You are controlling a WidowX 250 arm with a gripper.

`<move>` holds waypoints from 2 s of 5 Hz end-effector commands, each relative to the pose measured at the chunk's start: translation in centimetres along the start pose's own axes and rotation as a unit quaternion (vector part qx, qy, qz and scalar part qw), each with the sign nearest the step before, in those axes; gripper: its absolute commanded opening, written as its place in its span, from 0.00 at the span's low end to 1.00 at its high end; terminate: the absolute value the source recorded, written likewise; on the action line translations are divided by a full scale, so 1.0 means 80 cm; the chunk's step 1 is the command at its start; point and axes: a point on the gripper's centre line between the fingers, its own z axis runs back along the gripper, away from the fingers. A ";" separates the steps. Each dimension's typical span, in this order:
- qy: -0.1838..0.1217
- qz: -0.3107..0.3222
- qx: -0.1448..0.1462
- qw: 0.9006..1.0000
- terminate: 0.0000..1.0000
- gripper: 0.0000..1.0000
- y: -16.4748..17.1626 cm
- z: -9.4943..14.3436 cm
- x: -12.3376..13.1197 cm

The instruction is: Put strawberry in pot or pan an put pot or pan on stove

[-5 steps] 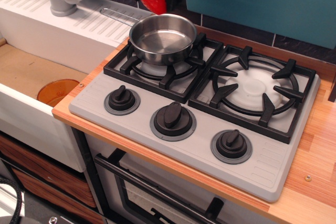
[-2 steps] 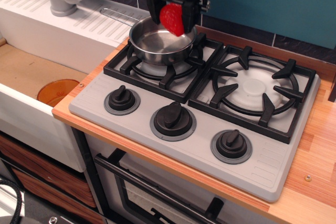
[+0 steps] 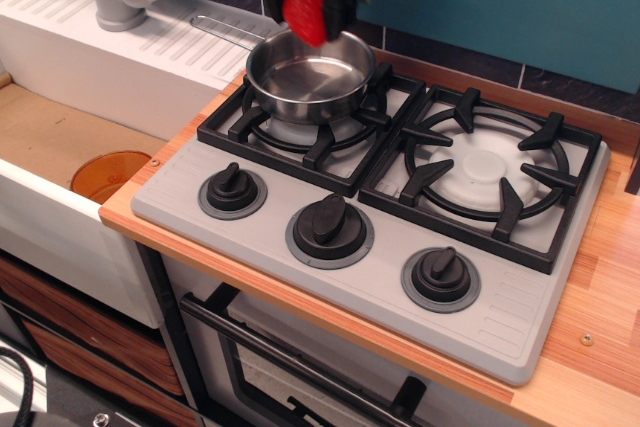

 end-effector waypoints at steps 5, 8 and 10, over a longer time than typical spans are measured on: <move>0.021 0.014 0.036 0.999 0.00 1.00 0.007 0.068 -0.013; 0.017 0.055 0.058 0.997 0.00 1.00 -0.040 0.070 -0.018; -0.023 0.054 0.053 0.997 0.00 1.00 -0.053 0.033 -0.011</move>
